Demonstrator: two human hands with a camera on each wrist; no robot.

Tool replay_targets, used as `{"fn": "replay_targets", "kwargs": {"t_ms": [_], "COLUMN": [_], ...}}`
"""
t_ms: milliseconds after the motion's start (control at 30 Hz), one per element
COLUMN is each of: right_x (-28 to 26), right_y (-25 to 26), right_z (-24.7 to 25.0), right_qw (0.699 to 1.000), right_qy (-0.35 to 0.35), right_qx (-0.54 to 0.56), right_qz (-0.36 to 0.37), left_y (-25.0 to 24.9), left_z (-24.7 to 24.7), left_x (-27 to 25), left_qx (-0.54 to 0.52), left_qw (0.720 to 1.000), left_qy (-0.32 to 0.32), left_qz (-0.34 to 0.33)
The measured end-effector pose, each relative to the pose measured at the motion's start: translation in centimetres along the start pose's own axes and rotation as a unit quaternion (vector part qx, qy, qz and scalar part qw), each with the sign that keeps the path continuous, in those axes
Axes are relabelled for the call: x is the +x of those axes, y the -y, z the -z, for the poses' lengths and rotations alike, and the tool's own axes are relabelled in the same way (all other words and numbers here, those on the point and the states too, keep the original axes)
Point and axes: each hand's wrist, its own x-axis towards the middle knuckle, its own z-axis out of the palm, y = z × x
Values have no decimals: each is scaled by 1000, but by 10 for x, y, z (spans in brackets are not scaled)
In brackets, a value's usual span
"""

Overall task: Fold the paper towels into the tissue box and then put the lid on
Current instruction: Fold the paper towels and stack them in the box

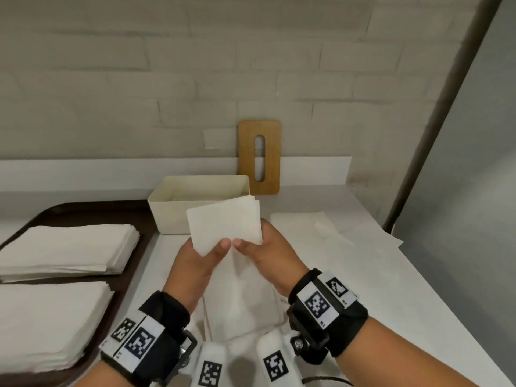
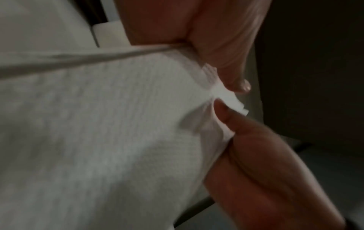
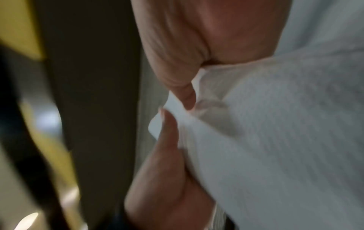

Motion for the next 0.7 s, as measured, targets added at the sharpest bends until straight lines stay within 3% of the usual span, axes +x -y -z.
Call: {"fn": "replay_targets", "kwargs": {"t_ms": [100, 233, 300, 367, 500, 700], "right_x": [0, -2, -3, -5, -9, -7], "right_y": [21, 30, 19, 3, -9, 14], "right_z": [-17, -23, -26, -28, -30, -28], "right_qw": [993, 983, 985, 991, 990, 974], "right_qy": [-41, -48, -38, -23, 5, 8], "right_qx": [-41, 32, 60, 74, 134, 204], "right_qz": [101, 171, 154, 111, 38, 97], "left_y": [-19, -37, -31, -16, -1, -29], "left_z": [-2, 5, 14, 25, 32, 25], "left_x": [1, 0, -3, -7, -17, -13], "left_qx": [18, 2, 9, 17, 10, -42], "left_qw": [997, 993, 995, 998, 998, 997], "left_qy": [-59, -76, -55, -43, -54, -64], "left_qz": [-50, -91, -84, -35, 22, -26]}}
